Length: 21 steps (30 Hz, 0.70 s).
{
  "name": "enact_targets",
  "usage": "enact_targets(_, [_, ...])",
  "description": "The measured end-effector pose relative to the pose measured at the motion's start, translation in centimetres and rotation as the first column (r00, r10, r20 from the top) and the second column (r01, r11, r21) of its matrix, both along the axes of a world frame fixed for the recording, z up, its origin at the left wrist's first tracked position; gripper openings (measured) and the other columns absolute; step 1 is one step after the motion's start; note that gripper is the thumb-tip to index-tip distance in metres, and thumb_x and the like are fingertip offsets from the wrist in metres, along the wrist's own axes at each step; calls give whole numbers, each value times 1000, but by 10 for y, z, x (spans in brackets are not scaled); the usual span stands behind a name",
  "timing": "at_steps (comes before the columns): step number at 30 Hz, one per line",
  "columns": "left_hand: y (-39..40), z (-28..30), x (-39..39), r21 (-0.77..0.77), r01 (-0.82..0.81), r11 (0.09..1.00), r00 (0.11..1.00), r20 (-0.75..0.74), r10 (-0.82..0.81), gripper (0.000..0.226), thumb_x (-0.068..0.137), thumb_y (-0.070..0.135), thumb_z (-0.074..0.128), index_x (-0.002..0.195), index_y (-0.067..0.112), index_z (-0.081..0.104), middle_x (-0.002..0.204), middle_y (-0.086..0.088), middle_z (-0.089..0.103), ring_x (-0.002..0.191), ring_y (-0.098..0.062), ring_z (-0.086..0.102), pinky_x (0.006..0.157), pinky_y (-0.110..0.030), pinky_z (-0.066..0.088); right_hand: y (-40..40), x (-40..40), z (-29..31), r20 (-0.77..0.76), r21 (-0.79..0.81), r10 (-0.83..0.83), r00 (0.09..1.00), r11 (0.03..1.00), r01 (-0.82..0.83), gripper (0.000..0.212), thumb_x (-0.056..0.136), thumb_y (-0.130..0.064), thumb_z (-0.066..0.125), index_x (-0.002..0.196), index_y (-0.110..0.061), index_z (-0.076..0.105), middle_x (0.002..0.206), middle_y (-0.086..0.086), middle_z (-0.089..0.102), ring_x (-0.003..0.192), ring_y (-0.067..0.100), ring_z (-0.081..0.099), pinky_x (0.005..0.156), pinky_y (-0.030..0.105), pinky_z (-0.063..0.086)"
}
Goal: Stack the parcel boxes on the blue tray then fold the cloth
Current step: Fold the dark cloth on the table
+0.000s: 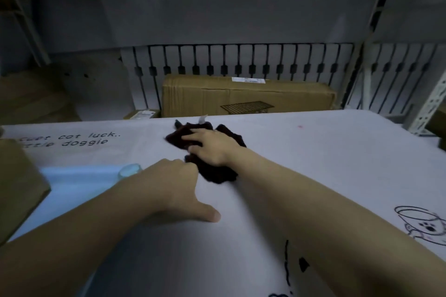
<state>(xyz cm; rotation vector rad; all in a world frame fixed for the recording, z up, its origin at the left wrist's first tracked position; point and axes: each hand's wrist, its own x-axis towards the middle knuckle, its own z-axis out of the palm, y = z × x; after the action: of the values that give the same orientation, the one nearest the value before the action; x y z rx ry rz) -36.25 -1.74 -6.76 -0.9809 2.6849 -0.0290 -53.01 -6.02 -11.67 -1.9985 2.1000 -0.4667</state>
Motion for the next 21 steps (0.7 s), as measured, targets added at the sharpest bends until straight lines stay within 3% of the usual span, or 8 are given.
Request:
enact_targets(4, [0,-3,-1,24,-30,999,999,16,30,69,62,89,50,93,27,47,101,3,52,93,-18,52,73,-31,40,14,-64,2,10,16,-316,949,949,316,46,97,-36,42,142,-34,48,155,0,40,139,32,40,115,45,30])
enact_targets(8, [4,-4,-1,60,-60,996,998,2,60,60,66,86,50,81,28,42,94,5,50,90,-17,51,70,-30,39,74,-143,2,26,8,-606,795,795,606,43,97,-38,42,139,-37,52,149,-2,47,134,28,45,111,45,35])
enact_targets(11, [5,-6,0,67,-80,995,997,-5,80,60,65,87,48,78,28,42,88,7,49,85,-15,52,67,-30,39,128,-187,-1,-45,-6,-738,673,674,739,46,95,-36,41,140,-35,50,153,2,41,142,29,33,114,48,30])
enact_targets(14, [4,-8,3,79,-99,992,995,0,99,64,63,88,46,87,28,48,96,6,55,86,-14,54,71,-30,42,166,-196,-6,-67,29,-814,577,576,817,47,99,-36,39,144,-25,44,153,11,38,142,33,31,112,48,29])
enact_targets(17, [8,-6,5,102,-118,988,993,-3,119,77,68,86,46,117,27,53,122,2,57,103,-16,55,84,-29,46,185,-161,-8,-105,-31,-751,652,657,753,48,99,-39,39,145,-25,44,154,9,39,141,31,35,112,44,30])
enact_targets(19, [12,-2,6,118,-143,983,989,-11,145,91,71,84,47,140,24,43,143,0,48,123,-19,50,98,-29,42,191,-120,-7,-100,-56,-612,785,791,609,48,99,-40,41,146,-29,44,157,5,36,143,27,33,115,41,28])
enact_targets(21, [15,-2,7,174,-175,969,982,-42,185,95,76,79,49,149,20,33,154,-3,36,136,-20,41,107,-29,34,200,-69,-4,-79,-51,-398,914,917,395,48,99,-40,45,146,-32,45,161,3,31,147,22,29,119,36,21])
